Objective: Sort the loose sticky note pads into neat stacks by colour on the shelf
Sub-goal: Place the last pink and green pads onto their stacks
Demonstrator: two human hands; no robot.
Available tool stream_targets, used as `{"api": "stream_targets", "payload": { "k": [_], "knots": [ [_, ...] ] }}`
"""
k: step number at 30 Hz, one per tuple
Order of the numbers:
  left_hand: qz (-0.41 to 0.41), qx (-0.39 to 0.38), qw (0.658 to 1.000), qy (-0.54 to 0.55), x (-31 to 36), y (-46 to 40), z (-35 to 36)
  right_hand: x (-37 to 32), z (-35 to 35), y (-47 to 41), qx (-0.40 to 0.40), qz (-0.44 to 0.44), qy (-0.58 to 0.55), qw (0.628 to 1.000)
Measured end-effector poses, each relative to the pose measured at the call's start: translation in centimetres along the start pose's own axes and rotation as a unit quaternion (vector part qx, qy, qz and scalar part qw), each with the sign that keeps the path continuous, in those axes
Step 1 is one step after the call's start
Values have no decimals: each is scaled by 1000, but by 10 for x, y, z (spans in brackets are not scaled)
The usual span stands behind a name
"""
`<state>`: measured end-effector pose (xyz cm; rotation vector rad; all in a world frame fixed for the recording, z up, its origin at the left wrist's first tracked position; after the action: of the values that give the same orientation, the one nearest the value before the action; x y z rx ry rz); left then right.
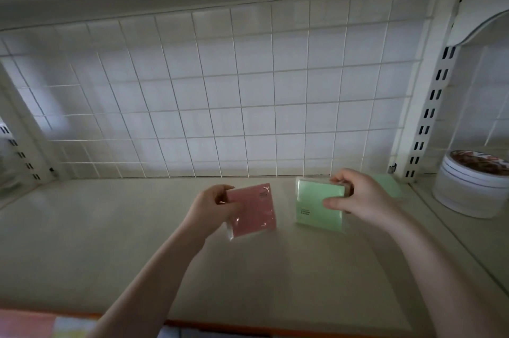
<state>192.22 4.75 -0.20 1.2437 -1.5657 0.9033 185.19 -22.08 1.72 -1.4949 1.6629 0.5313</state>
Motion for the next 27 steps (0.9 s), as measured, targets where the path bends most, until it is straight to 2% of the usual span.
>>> {"api": "stream_targets", "payload": {
  "k": [3,10,14,18,27],
  "knots": [
    [-18,6,1000,20,-4,13,-20,-14,8,6,13,-3,-42,999],
    [11,48,989,137,8,37,-84,-89,24,14,57,-50,-112,991],
    [35,67,981,179,2,55,-140,-138,57,20,63,-68,-156,983],
    [48,108,972,202,-20,75,-221,-180,117,24,59,-63,-196,977],
    [51,206,949,232,-87,126,-418,-287,299,28,17,-56,-245,968]
  ]
}}
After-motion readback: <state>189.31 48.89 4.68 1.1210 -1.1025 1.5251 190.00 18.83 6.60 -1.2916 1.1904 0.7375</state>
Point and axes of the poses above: each hand's wrist, its own y-axis away from the middle knuckle, its own z-axis out of the palm, x = y × z, the point moved 10 cm from there along -y, towards the middle knuckle, and after that the axes turned 3 degrees about -z, right-handed, at the moved point
